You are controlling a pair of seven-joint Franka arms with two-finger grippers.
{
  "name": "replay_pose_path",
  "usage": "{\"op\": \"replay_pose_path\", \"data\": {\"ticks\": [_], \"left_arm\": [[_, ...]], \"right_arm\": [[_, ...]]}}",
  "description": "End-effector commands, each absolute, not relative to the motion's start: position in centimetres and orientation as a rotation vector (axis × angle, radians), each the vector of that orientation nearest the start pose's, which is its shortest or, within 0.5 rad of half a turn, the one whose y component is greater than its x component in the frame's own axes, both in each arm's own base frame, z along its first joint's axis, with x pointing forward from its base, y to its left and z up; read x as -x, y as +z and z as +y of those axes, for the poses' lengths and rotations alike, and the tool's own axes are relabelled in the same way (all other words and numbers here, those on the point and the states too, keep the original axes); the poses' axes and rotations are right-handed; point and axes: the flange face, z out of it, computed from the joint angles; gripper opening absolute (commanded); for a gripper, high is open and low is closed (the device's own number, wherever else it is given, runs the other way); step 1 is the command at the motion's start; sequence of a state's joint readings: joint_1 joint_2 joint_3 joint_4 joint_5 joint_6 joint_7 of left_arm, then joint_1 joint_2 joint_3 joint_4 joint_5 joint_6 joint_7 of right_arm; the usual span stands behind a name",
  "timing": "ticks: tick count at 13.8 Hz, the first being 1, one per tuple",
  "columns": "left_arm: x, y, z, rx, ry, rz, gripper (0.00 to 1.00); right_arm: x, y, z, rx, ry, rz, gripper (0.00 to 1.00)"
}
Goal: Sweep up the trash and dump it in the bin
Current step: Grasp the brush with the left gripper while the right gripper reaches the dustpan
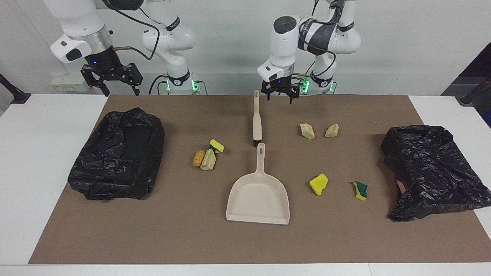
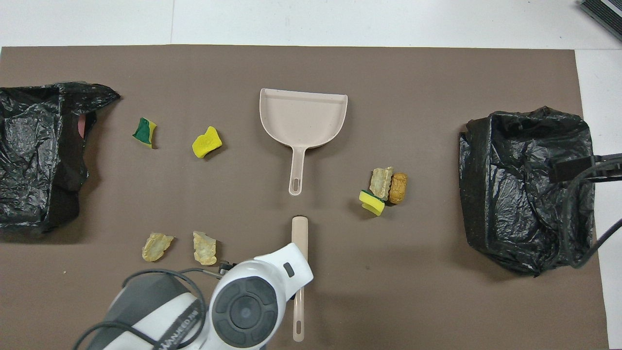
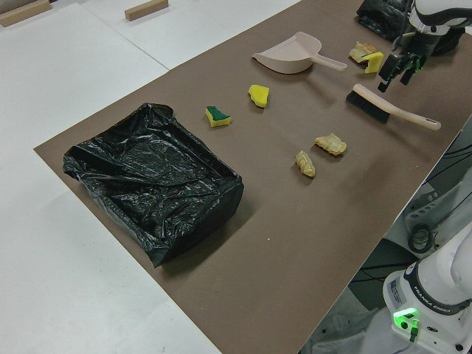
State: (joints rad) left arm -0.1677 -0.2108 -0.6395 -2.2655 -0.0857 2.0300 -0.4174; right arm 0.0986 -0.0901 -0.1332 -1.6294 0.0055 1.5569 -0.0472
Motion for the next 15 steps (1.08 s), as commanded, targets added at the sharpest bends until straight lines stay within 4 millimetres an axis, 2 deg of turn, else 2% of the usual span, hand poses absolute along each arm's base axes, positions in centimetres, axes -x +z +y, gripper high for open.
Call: {"op": "replay_pose_path", "data": {"ticks": [1,3,5,6,8,9,10,11,12,13,15], "left_arm": [[-30.9,38.9,-38.0,3.07,0.027,0.452,1.0],[-28.8,36.6,-39.8,3.075,0.07,0.431,1.0],[-27.4,35.3,-40.4,3.079,0.067,0.447,1.0],[-27.2,34.5,-40.3,3.088,0.091,0.438,1.0],[-27.1,34.2,-40.4,3.108,0.124,0.416,1.0],[-27.0,34.1,-40.3,3.106,0.126,0.416,0.97],[-27.0,34.1,-40.3,3.107,0.13,0.419,0.88],[-27.0,34.1,-40.3,3.115,0.145,0.408,0.71],[-26.9,33.9,-40.2,3.121,0.163,0.397,0.61],[-26.8,33.8,-40.2,3.117,0.171,0.395,0.45],[-26.6,33.9,-40.3,3.11,0.176,0.417,0.22]], "right_arm": [[-51.7,64.4,-2.2,3.114,-0.015,-0.042,1.0],[-51.7,64.3,-2.2,3.114,-0.013,-0.042,1.0],[-51.7,64.3,-2.2,3.114,-0.01,-0.042,1.0],[-51.7,64.2,-2.2,3.114,-0.006,-0.04,1.0],[-51.6,64.0,-2.2,3.113,0.002,-0.04,1.0],[-51.6,64.1,-2.2,3.113,-0.001,-0.04,1.0],[-51.6,64.1,-2.1,3.113,-0.003,-0.047,1.0],[-51.7,64.1,-2.0,3.11,-0.003,-0.047,1.0],[-51.7,64.2,-2.0,3.107,-0.004,-0.045,1.0],[-51.7,64.2,-2.0,3.106,-0.004,-0.047,1.0],[-51.8,64.2,-2.0,3.106,-0.004,-0.047,1.0]]}}
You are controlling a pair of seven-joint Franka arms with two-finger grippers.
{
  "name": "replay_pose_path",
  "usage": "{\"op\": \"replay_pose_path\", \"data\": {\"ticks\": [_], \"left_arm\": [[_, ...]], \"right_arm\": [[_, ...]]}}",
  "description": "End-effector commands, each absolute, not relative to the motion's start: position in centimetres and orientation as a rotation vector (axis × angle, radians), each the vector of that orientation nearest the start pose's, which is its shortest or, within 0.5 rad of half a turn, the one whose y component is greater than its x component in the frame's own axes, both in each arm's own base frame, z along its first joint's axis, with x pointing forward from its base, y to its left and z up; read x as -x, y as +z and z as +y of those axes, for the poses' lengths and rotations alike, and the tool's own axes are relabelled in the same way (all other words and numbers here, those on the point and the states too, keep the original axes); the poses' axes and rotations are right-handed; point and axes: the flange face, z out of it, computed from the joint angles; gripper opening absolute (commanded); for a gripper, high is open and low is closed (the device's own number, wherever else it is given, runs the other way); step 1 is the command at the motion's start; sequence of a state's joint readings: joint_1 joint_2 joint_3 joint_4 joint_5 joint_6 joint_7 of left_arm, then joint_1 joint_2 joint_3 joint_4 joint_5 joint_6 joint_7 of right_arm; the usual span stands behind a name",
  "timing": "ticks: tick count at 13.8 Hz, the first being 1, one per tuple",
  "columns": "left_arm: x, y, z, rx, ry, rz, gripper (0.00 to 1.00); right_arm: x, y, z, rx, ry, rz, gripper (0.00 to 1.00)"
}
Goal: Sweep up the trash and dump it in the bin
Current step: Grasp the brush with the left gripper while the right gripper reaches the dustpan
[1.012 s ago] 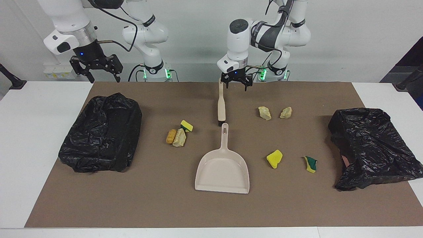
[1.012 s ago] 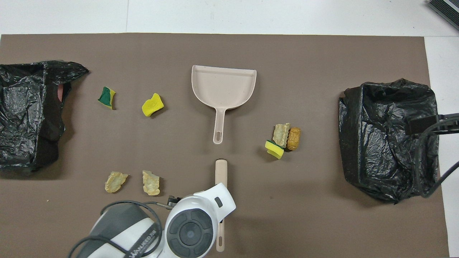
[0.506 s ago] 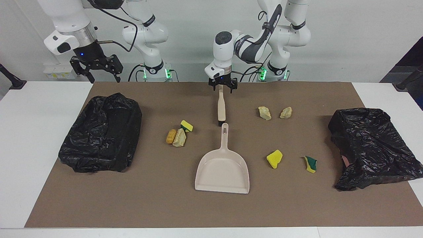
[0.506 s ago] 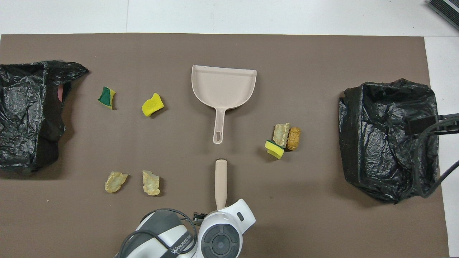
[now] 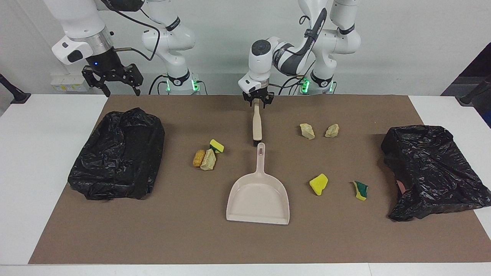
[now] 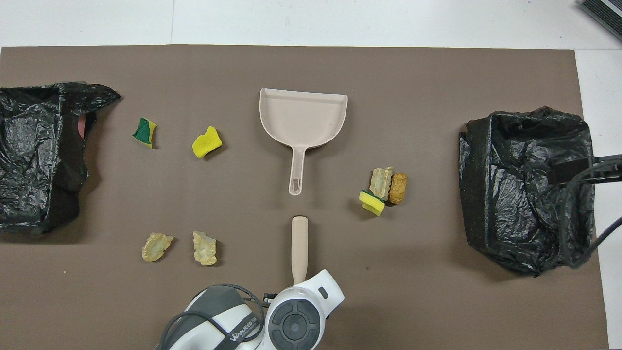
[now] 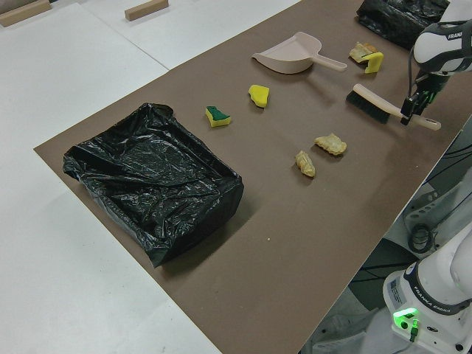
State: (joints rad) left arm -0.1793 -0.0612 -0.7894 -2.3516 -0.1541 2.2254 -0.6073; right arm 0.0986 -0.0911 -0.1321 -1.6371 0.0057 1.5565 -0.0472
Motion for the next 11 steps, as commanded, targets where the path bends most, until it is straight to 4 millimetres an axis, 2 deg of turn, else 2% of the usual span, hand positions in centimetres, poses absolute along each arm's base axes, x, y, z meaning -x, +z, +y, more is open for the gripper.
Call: {"op": "replay_pose_path", "data": {"ticks": [1,2,5,7,8,10,11], "left_arm": [[-26.7,33.8,-40.2,3.108,0.179,0.425,0.11],[-26.8,33.9,-40.2,3.108,0.183,0.439,0.0],[-27.8,34.7,-39.1,3.057,0.228,0.58,0.0],[-31.0,36.7,-36.6,3.032,0.309,0.574,0.0],[-32.4,37.5,-35.2,3.028,0.336,0.527,0.0],[-36.7,39.3,-30.4,3.042,0.29,0.496,0.0],[-38.7,40.4,-28.1,3.047,0.258,0.487,0.0]], "right_arm": [[-51.8,64.2,-2.0,3.106,-0.004,-0.05,1.0],[-51.7,64.2,-2.0,3.106,-0.004,-0.054,1.0],[-51.6,64.2,-1.4,3.102,-0.006,-0.071,1.0],[-51.7,64.2,1.1,3.106,-0.008,-0.123,1.0],[-51.9,63.9,1.7,3.107,-0.005,-0.13,1.0],[-52.6,62.9,4.2,3.113,-0.007,-0.084,1.0],[-53.1,62.2,6.7,3.117,-0.006,-0.042,1.0]]}}
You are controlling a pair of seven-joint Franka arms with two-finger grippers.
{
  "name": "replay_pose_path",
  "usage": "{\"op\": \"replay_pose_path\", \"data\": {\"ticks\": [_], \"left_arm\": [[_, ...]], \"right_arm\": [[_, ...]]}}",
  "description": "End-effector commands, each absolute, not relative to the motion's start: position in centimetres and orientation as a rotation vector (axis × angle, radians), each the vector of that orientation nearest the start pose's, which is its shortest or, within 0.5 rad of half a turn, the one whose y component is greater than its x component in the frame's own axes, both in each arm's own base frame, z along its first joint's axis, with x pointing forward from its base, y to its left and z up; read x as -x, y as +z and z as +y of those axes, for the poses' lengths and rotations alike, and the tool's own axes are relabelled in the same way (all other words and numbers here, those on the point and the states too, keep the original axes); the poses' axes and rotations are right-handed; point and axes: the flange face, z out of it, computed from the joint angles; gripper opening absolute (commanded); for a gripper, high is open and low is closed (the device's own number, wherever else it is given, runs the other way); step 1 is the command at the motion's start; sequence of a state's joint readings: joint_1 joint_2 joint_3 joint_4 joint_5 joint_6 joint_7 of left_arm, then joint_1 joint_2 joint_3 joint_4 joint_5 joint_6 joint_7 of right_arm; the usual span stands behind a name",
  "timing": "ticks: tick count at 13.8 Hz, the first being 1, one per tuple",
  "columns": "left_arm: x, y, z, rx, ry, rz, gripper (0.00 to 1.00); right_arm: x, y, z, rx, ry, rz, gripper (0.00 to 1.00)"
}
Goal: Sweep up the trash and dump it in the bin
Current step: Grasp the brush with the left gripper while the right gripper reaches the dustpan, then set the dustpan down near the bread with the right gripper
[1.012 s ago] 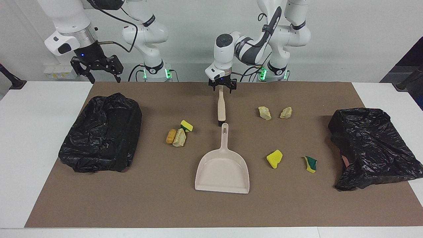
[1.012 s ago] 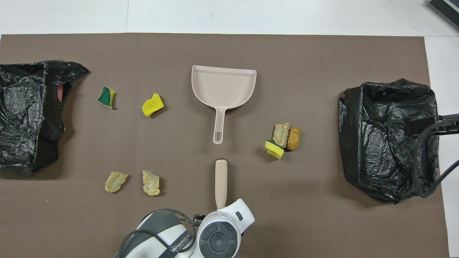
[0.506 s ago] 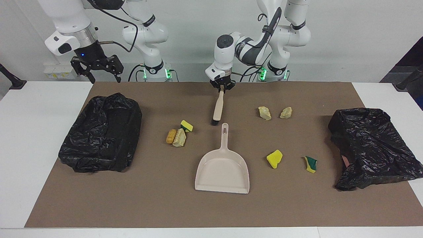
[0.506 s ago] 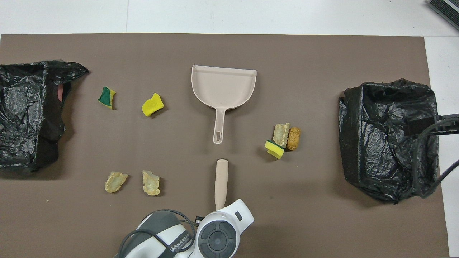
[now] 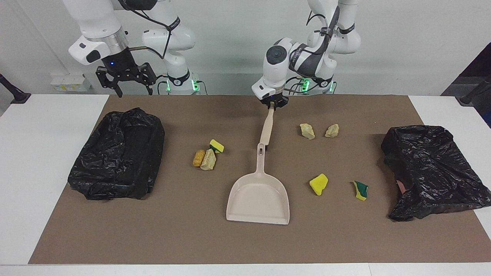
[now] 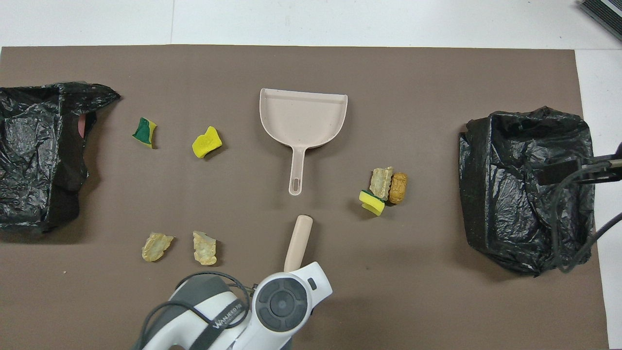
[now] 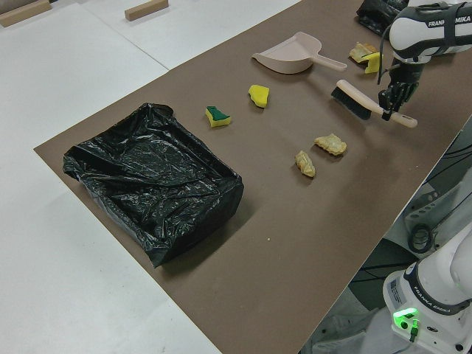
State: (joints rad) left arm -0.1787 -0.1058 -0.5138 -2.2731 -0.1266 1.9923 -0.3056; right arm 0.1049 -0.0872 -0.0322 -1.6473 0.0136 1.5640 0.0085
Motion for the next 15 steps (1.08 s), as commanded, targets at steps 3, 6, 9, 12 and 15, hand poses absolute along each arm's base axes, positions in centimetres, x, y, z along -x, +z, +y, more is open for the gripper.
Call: {"op": "replay_pose_path", "data": {"ticks": [3,6,9,12,15], "left_arm": [[-44.6,43.2,-21.4,3.04,0.191,0.35,0.0],[-50.8,43.7,-14.6,3.037,0.08,0.238,0.0],[-56.2,43.9,-7.8,3.046,0.051,0.273,0.0],[-59.6,41.8,-2.0,3.024,0.016,0.262,0.0],[-60.5,39.3,0.3,2.988,0.077,0.249,0.0]], "right_arm": [[-54.4,58.8,14.9,3.109,-0.006,0.165,1.0],[-56.6,52.9,23.5,3.045,-0.019,0.39,1.0],[-58.0,46.7,31.1,3.035,-0.042,0.396,1.0],[-58.3,41.7,37.5,3.035,-0.088,0.343,1.0],[-58.8,37.5,39.9,3.093,-0.192,0.229,1.0]]}}
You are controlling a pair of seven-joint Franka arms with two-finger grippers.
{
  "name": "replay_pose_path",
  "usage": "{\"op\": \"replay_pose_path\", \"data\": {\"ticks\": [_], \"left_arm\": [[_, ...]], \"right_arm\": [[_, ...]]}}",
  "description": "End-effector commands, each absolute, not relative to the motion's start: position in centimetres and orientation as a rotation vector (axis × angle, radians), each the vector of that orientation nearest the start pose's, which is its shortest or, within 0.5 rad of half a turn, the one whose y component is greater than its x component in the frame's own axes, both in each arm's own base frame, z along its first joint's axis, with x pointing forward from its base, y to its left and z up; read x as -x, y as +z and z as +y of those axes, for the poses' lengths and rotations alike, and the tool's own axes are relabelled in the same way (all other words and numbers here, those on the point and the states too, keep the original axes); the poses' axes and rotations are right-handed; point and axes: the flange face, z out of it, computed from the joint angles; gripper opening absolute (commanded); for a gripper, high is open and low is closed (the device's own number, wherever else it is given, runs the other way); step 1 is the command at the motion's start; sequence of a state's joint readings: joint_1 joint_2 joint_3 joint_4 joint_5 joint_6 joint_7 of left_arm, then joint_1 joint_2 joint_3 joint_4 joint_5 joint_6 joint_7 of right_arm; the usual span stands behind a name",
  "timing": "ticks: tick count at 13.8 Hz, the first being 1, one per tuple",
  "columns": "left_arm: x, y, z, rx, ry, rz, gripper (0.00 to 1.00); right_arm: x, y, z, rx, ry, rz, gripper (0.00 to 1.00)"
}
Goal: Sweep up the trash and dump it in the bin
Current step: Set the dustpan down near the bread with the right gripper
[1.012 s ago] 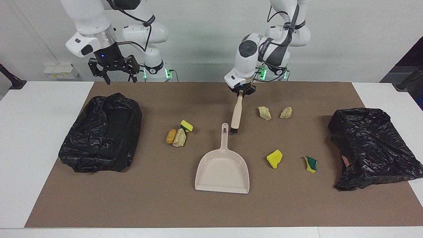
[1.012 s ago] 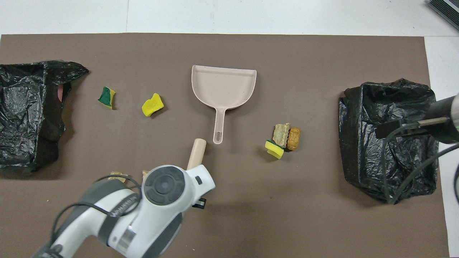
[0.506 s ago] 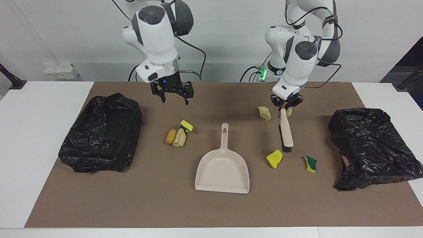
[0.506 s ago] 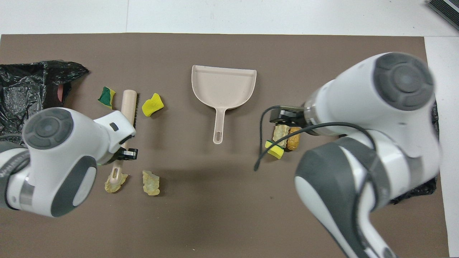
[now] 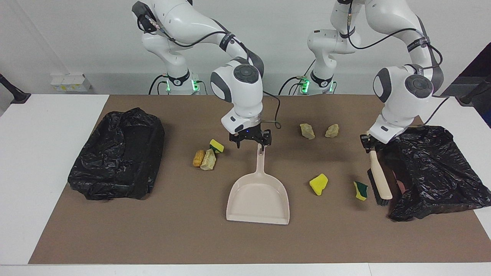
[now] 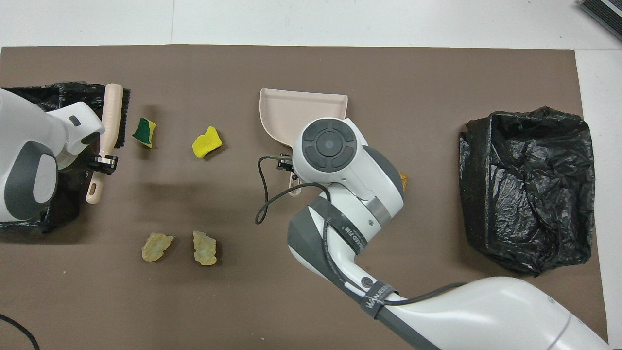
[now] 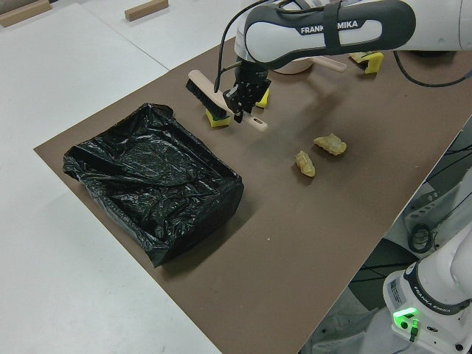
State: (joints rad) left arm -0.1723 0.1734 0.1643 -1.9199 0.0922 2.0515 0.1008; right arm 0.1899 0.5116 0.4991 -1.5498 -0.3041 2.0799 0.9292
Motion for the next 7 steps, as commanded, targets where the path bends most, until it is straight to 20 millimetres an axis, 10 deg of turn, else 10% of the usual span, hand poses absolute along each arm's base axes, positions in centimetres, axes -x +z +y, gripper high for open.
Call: {"op": "replay_pose_path", "data": {"ticks": [1,4,7], "left_arm": [[-60.5,38.3,0.5,2.985,0.107,0.243,0.0],[-59.1,36.8,0.5,2.988,0.196,0.245,0.0],[-57.1,36.2,-3.8,2.993,0.238,0.341,0.0]], "right_arm": [[-58.8,37.1,40.1,3.094,-0.209,0.197,1.0],[-59.0,35.7,40.3,3.103,-0.221,0.129,1.0],[-58.4,35.4,41.0,3.128,-0.226,0.083,0.88]]}}
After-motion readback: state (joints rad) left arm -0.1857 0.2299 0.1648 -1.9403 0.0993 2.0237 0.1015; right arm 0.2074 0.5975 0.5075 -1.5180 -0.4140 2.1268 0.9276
